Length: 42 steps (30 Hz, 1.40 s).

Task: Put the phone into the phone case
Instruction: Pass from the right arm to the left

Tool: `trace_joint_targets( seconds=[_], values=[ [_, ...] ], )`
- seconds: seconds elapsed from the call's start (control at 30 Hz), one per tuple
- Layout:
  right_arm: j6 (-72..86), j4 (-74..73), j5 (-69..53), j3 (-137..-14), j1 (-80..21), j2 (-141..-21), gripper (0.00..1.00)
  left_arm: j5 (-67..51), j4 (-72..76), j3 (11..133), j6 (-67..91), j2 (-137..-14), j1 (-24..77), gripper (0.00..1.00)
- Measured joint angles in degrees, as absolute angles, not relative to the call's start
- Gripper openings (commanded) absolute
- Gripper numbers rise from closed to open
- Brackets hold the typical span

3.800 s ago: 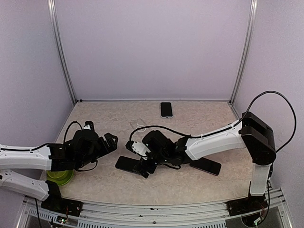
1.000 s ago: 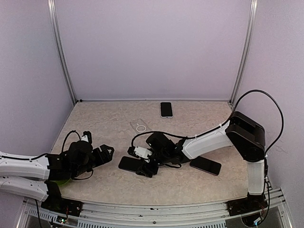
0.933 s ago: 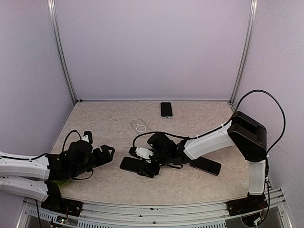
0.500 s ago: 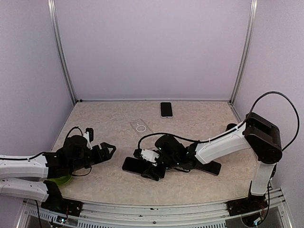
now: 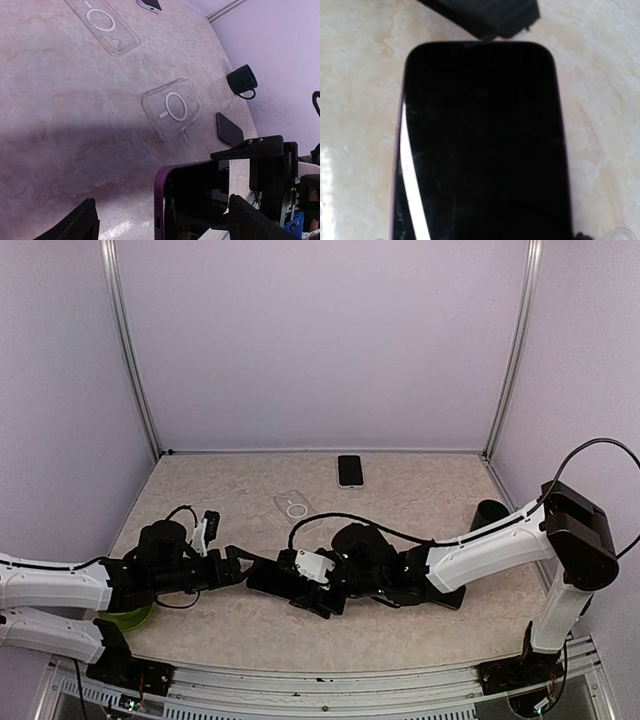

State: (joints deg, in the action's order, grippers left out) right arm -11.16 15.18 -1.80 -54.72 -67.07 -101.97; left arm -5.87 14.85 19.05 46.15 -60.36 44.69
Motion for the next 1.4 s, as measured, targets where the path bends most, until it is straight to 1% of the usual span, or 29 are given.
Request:
trace_joint_targets(
  seconds=[0.33, 0.47, 0.6, 0.77, 0.87, 1.17, 1.4],
  values=[
    [-13.0, 15.9, 1.4, -53.8, -69.2, -100.9, 0.58, -15.9, 22.9, 17.7, 46.0, -64.1, 44.7, 0.84],
    [-14.1, 16.6, 2.7, -53.8, -70.2, -100.8, 0.58, -19.9, 26.9, 17.0, 46.2, -65.6, 44.7, 0.82],
    [-15.0, 17.3, 4.0, -53.8, -71.4, -100.8, 0.57, -23.8, 30.8, 16.3, 46.7, -66.7, 44.7, 0.77],
    [-16.5, 17.6, 5.7, -53.8, -72.4, -100.8, 0.58, -26.9, 33.9, 15.9, 47.3, -67.8, 44.7, 0.65],
    [-17.3, 17.7, 6.2, -53.8, -72.5, -100.8, 0.58, -27.7, 34.7, 15.7, 47.4, -68.3, 44.7, 0.55],
    [-19.7, 17.8, 6.9, -53.8, -72.7, -100.8, 0.57, -28.6, 35.7, 15.0, 47.5, -69.4, 44.7, 0.27],
    [-20.4, 17.9, 7.5, -53.8, -72.7, -100.8, 0.57, -28.7, 36.9, 14.8, 47.5, -70.4, 44.7, 0.1]
  ],
)
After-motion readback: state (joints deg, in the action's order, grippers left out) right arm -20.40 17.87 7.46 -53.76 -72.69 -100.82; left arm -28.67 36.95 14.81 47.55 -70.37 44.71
